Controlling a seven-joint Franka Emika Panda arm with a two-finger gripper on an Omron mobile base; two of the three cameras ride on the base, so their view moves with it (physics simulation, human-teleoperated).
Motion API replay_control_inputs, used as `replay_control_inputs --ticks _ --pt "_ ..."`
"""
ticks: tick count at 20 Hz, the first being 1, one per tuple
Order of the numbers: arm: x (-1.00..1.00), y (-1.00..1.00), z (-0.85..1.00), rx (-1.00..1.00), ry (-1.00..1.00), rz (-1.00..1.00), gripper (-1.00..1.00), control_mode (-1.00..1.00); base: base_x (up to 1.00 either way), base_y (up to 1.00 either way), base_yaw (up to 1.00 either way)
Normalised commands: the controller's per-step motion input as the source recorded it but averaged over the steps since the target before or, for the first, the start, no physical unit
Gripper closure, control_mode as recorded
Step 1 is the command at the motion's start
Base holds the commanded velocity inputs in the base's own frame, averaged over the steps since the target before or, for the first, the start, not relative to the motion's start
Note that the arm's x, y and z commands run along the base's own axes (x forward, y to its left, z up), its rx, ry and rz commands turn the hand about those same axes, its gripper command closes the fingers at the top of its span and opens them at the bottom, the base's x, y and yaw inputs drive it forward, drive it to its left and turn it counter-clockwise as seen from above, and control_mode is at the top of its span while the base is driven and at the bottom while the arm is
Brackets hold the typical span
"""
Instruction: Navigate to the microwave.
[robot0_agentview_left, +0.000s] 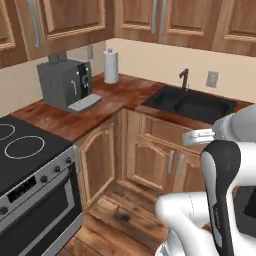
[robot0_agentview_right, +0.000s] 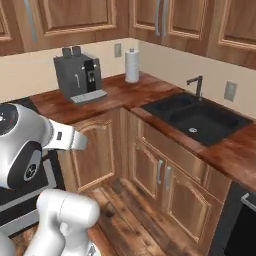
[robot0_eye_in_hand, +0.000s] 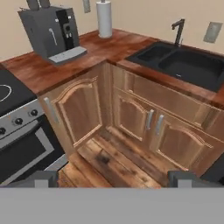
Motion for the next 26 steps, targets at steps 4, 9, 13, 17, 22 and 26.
replay_control_inputs --ticks 4,9,13,17,22,26 --pt "0.0 0.0 0.0 0.0 0.0 0.0 -1.0 1.0 0.0 0.0 1.0" --pt "0.0 0.0 0.0 0.0 0.0 0.0 -1.0 1.0 0.0 0.0 1.0" --pt "0.0 0.0 0.0 0.0 0.0 0.0 -1.0 1.0 0.0 0.0 1.0" --pt "0.0 0.0 0.0 0.0 0.0 0.0 -1.0 1.0 0.0 0.0 1.0" --pt "0.0 0.0 0.0 0.0 0.0 0.0 -1.0 1.0 0.0 0.0 0.99" --pt "0.0 0.0 0.0 0.0 0.0 0.0 -1.0 1.0 0.0 0.0 1.0"
